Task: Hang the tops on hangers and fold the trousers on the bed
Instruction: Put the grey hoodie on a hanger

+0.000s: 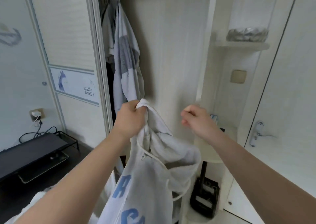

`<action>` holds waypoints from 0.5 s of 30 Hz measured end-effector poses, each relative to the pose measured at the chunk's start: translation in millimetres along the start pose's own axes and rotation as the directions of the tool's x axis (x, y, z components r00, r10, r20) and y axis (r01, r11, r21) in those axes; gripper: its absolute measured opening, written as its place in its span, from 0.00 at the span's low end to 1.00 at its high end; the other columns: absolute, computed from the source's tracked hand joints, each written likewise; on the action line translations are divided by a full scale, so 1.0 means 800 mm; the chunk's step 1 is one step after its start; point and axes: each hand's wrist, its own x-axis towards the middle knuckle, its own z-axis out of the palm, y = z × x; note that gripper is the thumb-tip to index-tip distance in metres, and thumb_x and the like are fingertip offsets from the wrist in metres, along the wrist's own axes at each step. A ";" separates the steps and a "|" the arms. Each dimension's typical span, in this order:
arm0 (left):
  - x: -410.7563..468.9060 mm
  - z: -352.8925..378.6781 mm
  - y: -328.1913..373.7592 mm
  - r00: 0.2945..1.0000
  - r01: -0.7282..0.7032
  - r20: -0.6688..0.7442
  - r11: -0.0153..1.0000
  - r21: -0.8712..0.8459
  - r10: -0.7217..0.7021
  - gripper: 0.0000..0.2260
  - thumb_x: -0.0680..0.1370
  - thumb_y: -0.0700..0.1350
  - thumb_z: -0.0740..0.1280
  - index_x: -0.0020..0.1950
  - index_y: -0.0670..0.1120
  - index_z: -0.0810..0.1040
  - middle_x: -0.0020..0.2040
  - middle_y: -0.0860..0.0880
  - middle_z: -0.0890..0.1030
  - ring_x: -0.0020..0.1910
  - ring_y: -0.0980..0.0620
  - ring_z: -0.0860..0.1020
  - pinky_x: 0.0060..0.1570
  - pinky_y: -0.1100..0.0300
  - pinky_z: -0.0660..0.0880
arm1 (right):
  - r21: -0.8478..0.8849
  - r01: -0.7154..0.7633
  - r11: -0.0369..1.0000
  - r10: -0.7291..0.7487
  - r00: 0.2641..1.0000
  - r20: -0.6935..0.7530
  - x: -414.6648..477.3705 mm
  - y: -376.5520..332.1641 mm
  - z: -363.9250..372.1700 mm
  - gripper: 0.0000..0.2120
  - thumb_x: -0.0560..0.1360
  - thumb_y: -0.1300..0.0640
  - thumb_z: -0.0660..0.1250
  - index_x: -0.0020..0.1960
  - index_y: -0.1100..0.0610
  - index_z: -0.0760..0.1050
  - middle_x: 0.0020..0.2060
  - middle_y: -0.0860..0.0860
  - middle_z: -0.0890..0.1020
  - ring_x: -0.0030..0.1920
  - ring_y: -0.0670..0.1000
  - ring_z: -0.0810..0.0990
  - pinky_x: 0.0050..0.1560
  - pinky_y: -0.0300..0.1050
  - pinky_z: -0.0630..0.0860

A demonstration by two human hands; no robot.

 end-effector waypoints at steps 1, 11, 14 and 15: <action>0.025 -0.006 0.003 1.000 -0.023 0.015 1.000 -0.003 0.023 0.13 0.80 0.43 0.60 0.40 0.35 0.68 0.34 0.46 0.68 0.34 0.50 0.67 0.35 0.54 0.64 | -0.016 0.044 0.999 -0.045 0.999 -0.025 0.024 -0.016 0.006 0.12 0.80 0.61 0.65 0.38 0.51 0.76 0.29 0.47 0.81 0.32 0.44 0.80 0.43 0.44 0.78; 0.238 -0.051 0.043 0.980 -0.197 -0.025 0.980 -0.014 0.197 0.15 0.80 0.40 0.59 0.34 0.46 0.61 0.27 0.52 0.63 0.27 0.53 0.61 0.30 0.59 0.59 | -0.389 0.274 0.880 -0.365 0.913 -0.182 0.240 -0.162 0.023 0.10 0.79 0.50 0.63 0.60 0.48 0.71 0.51 0.46 0.80 0.53 0.49 0.78 0.55 0.48 0.74; 0.301 -0.055 0.064 0.970 -0.240 -0.032 0.971 0.003 0.240 0.14 0.80 0.40 0.59 0.34 0.45 0.63 0.29 0.50 0.64 0.29 0.51 0.63 0.31 0.58 0.60 | -0.544 0.239 0.804 -0.410 0.886 -0.218 0.302 -0.201 0.008 0.15 0.80 0.51 0.62 0.65 0.52 0.69 0.58 0.50 0.77 0.58 0.54 0.75 0.61 0.53 0.73; 0.321 -0.054 0.071 0.966 -0.257 -0.036 0.966 0.002 0.257 0.14 0.80 0.40 0.59 0.34 0.45 0.63 0.29 0.49 0.65 0.29 0.50 0.63 0.31 0.57 0.61 | -0.606 0.217 0.766 -0.430 0.873 -0.231 0.322 -0.212 0.001 0.16 0.80 0.52 0.61 0.66 0.53 0.69 0.59 0.51 0.77 0.59 0.55 0.74 0.61 0.54 0.72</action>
